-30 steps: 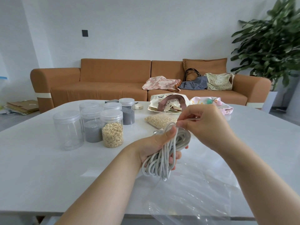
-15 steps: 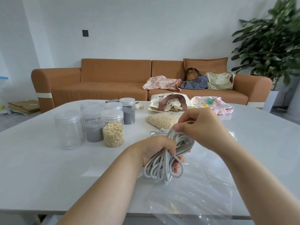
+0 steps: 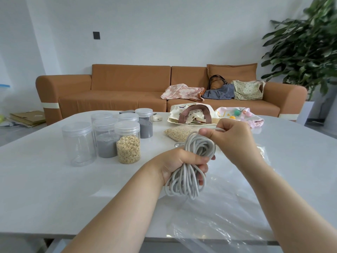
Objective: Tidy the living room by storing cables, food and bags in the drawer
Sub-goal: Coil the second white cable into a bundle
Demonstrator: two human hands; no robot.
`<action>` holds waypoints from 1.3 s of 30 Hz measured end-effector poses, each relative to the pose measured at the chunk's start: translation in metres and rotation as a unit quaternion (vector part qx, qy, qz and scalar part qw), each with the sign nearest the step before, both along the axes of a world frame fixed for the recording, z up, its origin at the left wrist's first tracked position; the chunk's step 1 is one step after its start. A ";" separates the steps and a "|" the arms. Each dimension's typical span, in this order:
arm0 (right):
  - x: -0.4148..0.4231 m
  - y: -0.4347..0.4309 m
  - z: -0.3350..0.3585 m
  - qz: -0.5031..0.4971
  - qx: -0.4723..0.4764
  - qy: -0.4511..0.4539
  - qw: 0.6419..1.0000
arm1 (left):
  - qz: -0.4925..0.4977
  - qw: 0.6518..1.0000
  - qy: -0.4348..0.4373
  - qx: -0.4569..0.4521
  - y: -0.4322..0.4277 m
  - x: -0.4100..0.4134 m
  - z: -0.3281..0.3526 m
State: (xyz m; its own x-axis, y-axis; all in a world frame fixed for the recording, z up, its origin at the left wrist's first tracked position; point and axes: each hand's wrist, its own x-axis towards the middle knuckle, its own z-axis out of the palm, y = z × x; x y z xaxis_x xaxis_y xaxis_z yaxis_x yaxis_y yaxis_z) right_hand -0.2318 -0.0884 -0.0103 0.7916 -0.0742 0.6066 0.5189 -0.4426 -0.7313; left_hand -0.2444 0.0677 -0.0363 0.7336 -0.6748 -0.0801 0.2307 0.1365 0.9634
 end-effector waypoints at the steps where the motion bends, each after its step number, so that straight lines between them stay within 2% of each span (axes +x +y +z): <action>1: 0.003 -0.001 -0.002 0.005 0.016 0.010 1.000 | 0.006 1.000 0.004 -0.005 0.000 0.000 0.000; 3: 0.009 -0.005 -0.007 0.058 0.088 0.048 0.993 | 0.007 1.000 0.005 -0.022 0.000 0.000 0.000; 5: 0.013 -0.009 -0.009 0.145 0.164 0.088 0.972 | -0.012 0.999 0.003 -0.051 0.000 -0.002 0.001; 9: 0.014 -0.011 -0.010 0.268 0.190 0.105 0.938 | -0.053 0.994 -0.027 -0.096 0.003 -0.002 0.001; 11: 0.012 -0.010 -0.009 0.269 0.195 0.095 0.938 | -0.073 0.989 -0.053 -0.117 0.006 0.001 -0.001; 16: 0.007 -0.005 -0.006 0.092 0.124 0.025 0.988 | -0.082 0.983 -0.089 -0.137 0.008 0.005 -0.002; 18: 0.005 -0.006 -0.005 0.082 0.118 0.024 0.989 | -0.079 0.980 -0.089 -0.162 0.008 0.006 -0.002; 20: 0.005 -0.006 -0.006 0.139 0.158 0.037 0.977 | -0.065 0.975 -0.088 -0.193 0.010 0.006 -0.001; 23: 0.007 -0.007 -0.007 0.235 0.272 0.089 0.929 | -0.019 0.969 -0.066 -0.236 0.010 0.009 0.000; 25: 0.007 -0.005 -0.009 0.249 0.303 0.124 0.912 | 0.012 0.965 -0.043 -0.260 0.010 0.012 0.000; 29: 0.004 0.000 -0.011 0.169 0.259 0.134 0.942 | 0.104 0.954 -0.031 -0.281 0.011 0.016 0.000; 33: 0.001 0.004 -0.011 0.152 0.219 0.153 0.952 | 0.245 0.935 -0.012 -0.256 0.007 0.012 0.005; 39: -0.006 0.009 -0.012 0.117 0.047 0.084 0.989 | 0.335 0.922 0.000 -0.195 0.010 0.018 0.002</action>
State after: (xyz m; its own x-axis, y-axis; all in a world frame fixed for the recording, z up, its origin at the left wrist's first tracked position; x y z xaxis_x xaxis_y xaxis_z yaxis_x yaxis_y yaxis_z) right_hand -0.2379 -0.0794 -0.0227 0.8826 0.0726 0.4645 0.4669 -0.2517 -0.8478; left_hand -0.2264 0.0775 -0.0344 0.9962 -0.0485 0.0720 -0.0302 0.5841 0.8111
